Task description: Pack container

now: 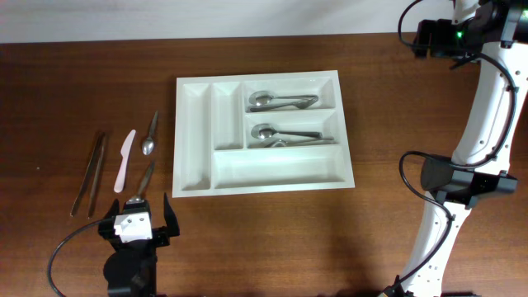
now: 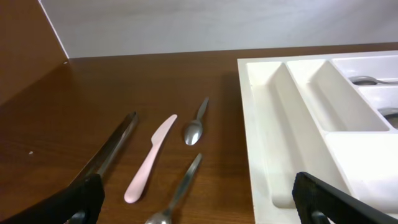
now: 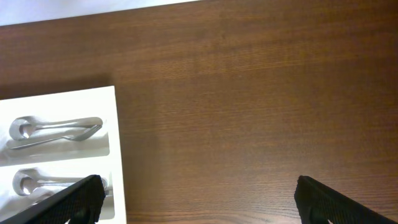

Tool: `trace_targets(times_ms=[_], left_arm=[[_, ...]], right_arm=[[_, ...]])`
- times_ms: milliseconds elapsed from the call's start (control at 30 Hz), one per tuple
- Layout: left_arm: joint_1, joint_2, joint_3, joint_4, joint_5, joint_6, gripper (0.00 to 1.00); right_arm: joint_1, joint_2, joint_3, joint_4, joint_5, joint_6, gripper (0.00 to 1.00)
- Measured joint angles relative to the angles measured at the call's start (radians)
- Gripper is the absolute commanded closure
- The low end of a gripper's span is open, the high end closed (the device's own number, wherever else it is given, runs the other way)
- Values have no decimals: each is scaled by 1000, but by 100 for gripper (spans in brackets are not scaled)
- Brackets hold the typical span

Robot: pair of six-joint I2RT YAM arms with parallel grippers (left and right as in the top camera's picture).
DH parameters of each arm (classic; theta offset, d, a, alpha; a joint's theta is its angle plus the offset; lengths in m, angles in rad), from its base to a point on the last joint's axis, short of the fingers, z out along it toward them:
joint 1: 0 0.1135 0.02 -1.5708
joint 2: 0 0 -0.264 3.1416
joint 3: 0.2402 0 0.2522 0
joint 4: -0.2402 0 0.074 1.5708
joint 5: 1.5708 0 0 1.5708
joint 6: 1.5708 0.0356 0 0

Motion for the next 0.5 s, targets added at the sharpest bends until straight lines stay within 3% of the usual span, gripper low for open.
trace_targets(times_ms=[133,300,500], left_arm=[[0,0,1,50,-2,-13,1],[0,50,86,-55,-2,-54,1],[0,305,475,-217,-2,-69,1]], right_arm=[[0,0,0,0,0,1,1],[0,0,0,0,0,0,1],[0,0,0,1,0,0,1]])
